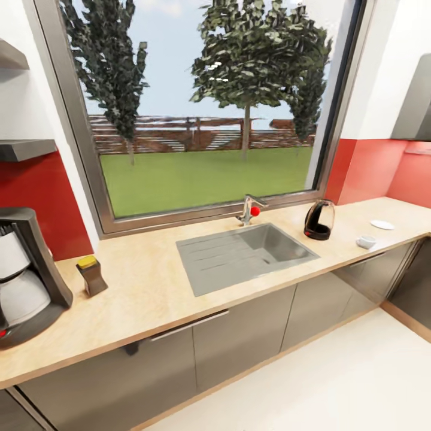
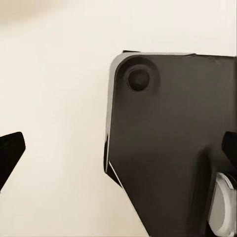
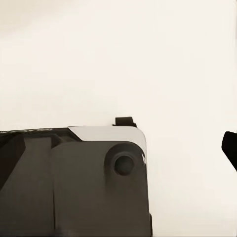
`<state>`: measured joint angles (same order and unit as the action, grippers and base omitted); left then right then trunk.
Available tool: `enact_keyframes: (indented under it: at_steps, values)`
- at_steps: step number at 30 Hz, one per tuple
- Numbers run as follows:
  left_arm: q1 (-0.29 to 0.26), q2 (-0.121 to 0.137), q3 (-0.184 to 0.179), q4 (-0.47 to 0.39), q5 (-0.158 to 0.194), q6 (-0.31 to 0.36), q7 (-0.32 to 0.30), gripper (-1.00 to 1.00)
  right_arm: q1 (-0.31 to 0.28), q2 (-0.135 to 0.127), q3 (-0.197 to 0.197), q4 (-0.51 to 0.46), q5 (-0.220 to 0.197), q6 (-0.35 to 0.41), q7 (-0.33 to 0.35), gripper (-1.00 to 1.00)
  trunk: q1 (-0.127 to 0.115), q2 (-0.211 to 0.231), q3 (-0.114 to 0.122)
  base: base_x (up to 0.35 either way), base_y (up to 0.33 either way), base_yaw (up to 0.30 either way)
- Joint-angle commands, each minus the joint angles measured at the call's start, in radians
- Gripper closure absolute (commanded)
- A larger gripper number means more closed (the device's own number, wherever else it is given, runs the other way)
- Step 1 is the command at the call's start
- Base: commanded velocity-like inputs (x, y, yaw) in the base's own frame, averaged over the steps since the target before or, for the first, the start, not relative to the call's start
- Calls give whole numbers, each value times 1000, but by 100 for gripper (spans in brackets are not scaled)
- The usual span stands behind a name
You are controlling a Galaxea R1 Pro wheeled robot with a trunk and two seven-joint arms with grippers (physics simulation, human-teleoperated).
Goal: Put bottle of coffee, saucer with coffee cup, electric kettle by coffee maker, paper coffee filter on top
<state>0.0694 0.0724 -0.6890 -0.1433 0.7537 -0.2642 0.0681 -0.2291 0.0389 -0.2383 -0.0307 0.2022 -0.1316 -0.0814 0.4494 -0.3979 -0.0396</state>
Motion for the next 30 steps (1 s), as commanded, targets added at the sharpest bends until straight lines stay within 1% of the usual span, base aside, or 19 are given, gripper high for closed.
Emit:
enact_keyframes:
  at_steps: [1, 13, 17, 24, 30]
  values:
    - [0, 0, -8, -4, 5, -2, 7, -100, -1, 1, -8, 1, 10, -3, -4, -100, 1, -2, -2, 0, 0, -268]
    - [-1, -6, -12, -9, 5, -8, 7, -100, -1, 1, -7, 1, 7, -2, -2, -100, 1, -2, -2, 0, 0, -268]
    - [-1, -30, -11, -6, 4, -7, 7, -100, -1, 0, -6, 1, 8, -2, -2, -100, 1, -2, -3, 0, 0, -266]
    - [0, -36, -16, -4, 4, -10, 7, -100, -1, 0, -7, 1, 7, -2, -3, -100, 1, -2, -4, 0, 0, -268]
    - [0, -40, -6, -4, 4, -9, 7, -100, -1, 1, -7, 0, 6, -2, -2, -100, 1, -2, -4, 0, 0, -278]
